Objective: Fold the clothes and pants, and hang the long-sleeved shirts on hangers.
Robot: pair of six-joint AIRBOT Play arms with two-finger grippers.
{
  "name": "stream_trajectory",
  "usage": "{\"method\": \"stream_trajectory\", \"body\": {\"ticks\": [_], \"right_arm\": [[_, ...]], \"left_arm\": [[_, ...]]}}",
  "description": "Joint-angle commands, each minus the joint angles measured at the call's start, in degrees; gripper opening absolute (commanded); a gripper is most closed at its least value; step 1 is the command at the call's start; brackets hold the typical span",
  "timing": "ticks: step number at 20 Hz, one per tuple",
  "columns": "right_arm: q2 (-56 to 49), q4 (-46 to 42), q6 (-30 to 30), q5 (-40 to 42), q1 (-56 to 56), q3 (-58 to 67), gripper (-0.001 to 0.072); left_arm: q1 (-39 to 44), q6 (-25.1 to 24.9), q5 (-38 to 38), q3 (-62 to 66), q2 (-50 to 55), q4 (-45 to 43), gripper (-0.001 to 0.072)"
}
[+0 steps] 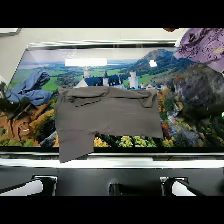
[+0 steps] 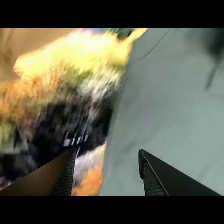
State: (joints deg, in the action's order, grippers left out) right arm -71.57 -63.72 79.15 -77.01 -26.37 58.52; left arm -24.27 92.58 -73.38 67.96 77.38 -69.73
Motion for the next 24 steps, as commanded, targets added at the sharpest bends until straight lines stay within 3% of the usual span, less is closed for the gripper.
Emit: {"method": "stream_trajectory", "body": {"ticks": [1,4,8,14,24], "right_arm": [[4.33,5.03,-3.76,3.32,-3.06,-14.80,0.0493],[1.44,6.71,-3.56,4.04,-3.06,-18.05,0.0526],[-5.09,15.34,-8.59,4.74,-3.06,-18.18,0.0532],[-7.54,15.04,-10.40,8.90,-2.99,-18.18,0.0526],[-7.54,17.25,-10.64,7.91,-2.99,-21.03,0.0526]], "left_arm": [[-2.05,-0.04,-0.87,-6.54,-2.32,0.94,0.0439],[-2.05,-0.04,-1.14,-6.67,-1.99,0.96,0.0440],[-2.05,-0.04,-1.18,-6.67,-1.99,0.98,0.0440],[-2.05,-0.07,-1.14,-6.67,-1.99,0.98,0.0440],[-2.05,-0.07,-0.55,-6.67,-1.97,0.98,0.0440]]}}
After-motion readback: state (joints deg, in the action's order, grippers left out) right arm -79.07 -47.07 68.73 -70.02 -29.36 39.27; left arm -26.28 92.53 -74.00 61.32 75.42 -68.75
